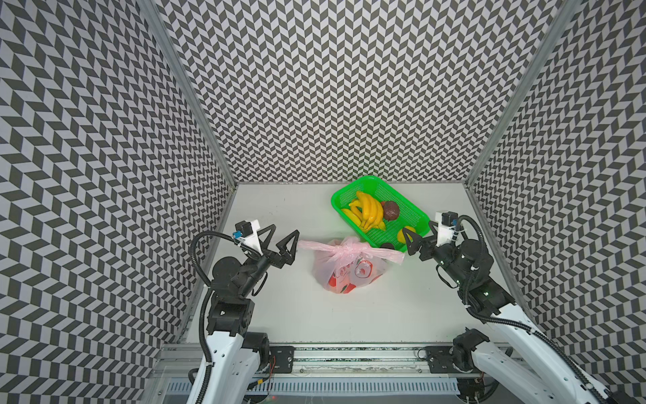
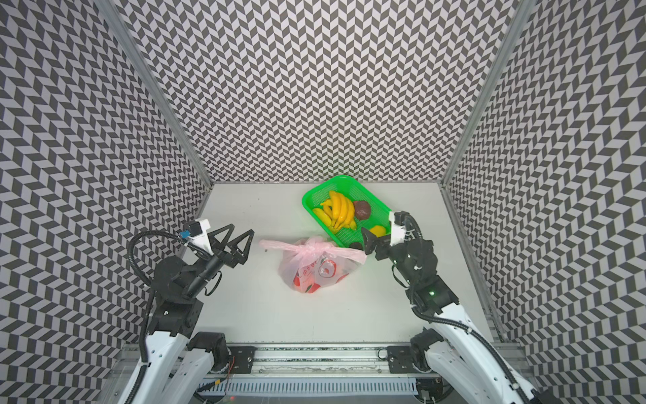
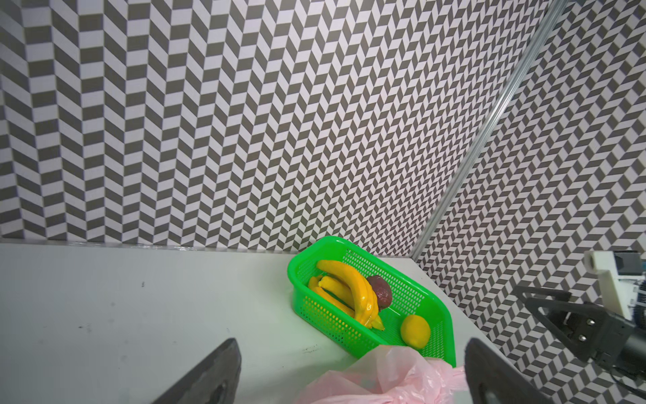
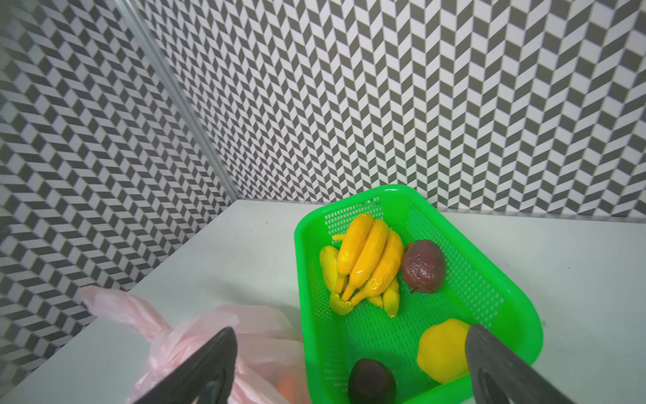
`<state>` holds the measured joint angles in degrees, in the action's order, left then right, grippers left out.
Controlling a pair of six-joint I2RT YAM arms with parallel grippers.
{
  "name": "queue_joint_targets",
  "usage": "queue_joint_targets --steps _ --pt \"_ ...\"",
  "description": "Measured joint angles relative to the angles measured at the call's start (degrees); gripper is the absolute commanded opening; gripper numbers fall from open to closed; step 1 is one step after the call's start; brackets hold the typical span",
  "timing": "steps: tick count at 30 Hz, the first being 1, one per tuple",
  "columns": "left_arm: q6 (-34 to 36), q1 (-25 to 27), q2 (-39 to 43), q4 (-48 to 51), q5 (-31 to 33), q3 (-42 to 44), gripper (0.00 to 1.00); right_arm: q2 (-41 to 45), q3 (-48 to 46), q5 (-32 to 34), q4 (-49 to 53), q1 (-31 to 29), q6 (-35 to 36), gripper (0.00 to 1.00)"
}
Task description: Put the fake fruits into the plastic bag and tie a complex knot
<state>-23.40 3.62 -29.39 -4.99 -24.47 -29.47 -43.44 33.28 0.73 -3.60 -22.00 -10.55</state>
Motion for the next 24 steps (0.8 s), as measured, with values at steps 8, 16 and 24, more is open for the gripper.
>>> queue_joint_targets --steps 8,16,24 --pt "4.8 -0.3 1.7 3.4 3.8 -0.2 1.0 4.7 -1.4 10.0 0.2 7.0 -0.5 0.99" --pt "7.7 -0.4 1.7 4.3 4.5 -0.2 1.0 7.8 -12.1 18.0 -5.7 13.7 -1.8 0.99" --pt "7.7 -0.4 1.7 3.8 4.4 1.5 1.0 -1.2 -20.4 19.6 -15.2 16.4 -1.4 0.99"
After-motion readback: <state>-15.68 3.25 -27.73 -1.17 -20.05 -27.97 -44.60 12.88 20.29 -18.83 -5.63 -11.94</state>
